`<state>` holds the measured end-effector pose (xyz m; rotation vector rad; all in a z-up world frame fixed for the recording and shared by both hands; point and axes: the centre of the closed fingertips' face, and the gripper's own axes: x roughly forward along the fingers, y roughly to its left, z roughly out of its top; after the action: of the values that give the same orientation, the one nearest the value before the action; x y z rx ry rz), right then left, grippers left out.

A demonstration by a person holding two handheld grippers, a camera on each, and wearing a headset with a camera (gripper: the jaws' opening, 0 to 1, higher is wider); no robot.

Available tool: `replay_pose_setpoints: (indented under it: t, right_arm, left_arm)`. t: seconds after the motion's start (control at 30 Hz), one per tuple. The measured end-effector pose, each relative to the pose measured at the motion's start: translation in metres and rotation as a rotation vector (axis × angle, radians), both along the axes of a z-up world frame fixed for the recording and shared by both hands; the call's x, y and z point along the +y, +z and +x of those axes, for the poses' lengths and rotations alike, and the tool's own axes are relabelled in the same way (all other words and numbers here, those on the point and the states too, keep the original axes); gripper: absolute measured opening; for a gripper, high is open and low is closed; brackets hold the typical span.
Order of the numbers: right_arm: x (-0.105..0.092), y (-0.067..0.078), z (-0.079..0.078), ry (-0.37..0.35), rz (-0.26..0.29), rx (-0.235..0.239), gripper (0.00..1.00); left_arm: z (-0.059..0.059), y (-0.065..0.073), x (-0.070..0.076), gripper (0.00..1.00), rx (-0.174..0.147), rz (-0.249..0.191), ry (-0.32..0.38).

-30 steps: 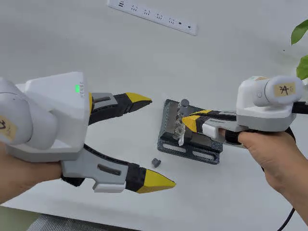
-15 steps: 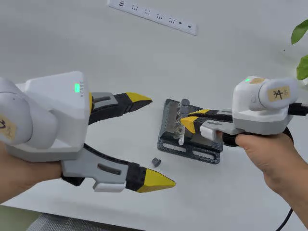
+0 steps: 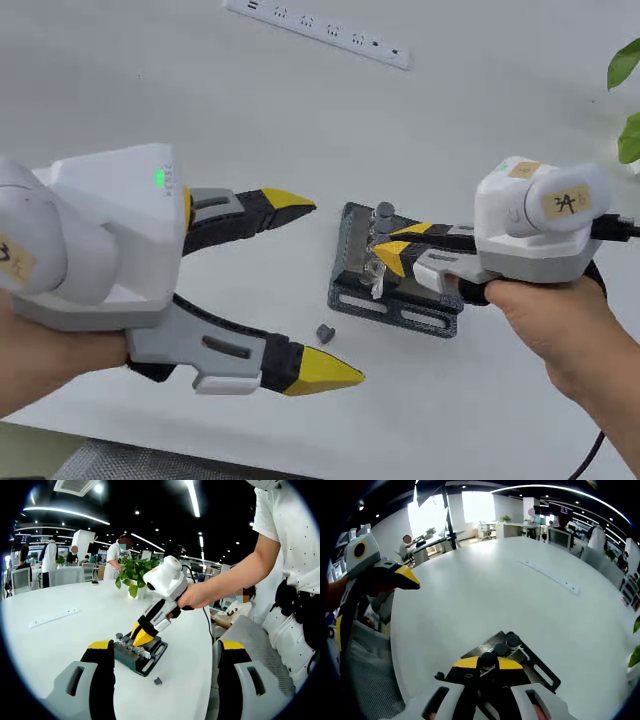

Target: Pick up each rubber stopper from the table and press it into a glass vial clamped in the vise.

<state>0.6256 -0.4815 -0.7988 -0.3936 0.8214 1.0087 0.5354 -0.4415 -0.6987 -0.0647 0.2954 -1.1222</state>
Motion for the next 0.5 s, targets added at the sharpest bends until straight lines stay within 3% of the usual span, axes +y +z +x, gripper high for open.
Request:
replay_pose_setpoints:
  t: [0.33, 0.5]
  right_arm:
    - [-0.0007, -0.0002, 0.0005, 0.053, -0.049, -0.063, 0.06]
    - [0.0005, 0.0006, -0.0012, 0.107, -0.104, -0.133, 0.05]
  left_arm:
    - [0.0002, 0.0004, -0.0003, 0.83, -0.002, 0.001, 0.0]
    - [-0.0003, 0.0001, -0.001, 0.83, -0.001, 0.002, -0.001]
